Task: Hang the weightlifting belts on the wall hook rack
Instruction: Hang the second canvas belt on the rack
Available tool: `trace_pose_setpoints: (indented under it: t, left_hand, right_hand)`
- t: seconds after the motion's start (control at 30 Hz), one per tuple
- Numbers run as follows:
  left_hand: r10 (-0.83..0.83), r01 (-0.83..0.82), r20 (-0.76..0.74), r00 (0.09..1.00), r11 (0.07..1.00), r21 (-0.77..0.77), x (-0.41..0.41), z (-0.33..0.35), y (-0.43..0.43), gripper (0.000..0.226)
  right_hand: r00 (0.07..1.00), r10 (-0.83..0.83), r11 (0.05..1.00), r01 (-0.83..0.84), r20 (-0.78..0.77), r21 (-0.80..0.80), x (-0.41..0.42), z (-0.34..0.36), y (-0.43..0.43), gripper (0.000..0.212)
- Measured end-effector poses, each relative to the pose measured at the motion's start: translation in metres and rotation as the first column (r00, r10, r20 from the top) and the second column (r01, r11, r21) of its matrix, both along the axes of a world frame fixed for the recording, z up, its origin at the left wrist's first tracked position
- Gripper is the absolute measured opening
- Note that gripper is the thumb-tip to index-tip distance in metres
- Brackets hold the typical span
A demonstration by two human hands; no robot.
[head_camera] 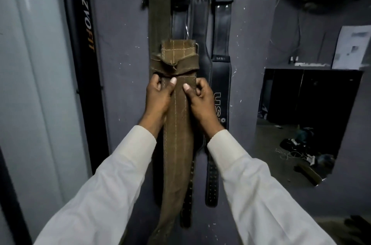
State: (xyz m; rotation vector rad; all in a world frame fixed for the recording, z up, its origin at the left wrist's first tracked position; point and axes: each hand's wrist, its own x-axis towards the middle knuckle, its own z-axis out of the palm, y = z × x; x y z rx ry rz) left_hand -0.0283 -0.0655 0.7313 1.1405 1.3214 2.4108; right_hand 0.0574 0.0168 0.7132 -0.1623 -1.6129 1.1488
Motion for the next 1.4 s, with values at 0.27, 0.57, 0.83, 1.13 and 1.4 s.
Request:
trace_pose_setpoints:
  t: [0.27,0.57,0.83,1.13,1.4]
  left_hand:
    - [0.074,-0.083,0.1,0.992,0.992,0.095,-0.015,0.001,-0.013,0.019]
    - [0.069,-0.106,0.218,0.973,0.981,0.161,-0.013,0.032,-0.019,0.016]
    - [0.044,-0.081,0.209,0.977,0.982,0.172,-0.005,0.039,-0.014,0.019]
    - [0.043,-0.073,0.192,0.98,0.985,0.154,-0.006,0.04,-0.008,0.022]
    - [0.005,-0.033,0.172,0.985,0.986,0.162,-0.012,0.048,-0.01,0.019]
  right_hand:
    - [0.981,-0.084,0.993,0.068,0.174,0.1,-0.012,-0.02,-0.013,0.024]
    - [0.988,-0.096,0.987,0.079,0.118,0.139,-0.002,-0.027,-0.02,0.019]
    - [0.956,-0.149,0.978,0.104,0.253,0.181,0.027,-0.051,-0.015,0.021]
    - [0.917,0.118,0.993,-0.113,0.382,-0.037,0.057,-0.108,-0.005,0.024]
    - [0.711,0.296,0.953,-0.182,0.638,-0.241,0.073,-0.188,0.008,0.037]
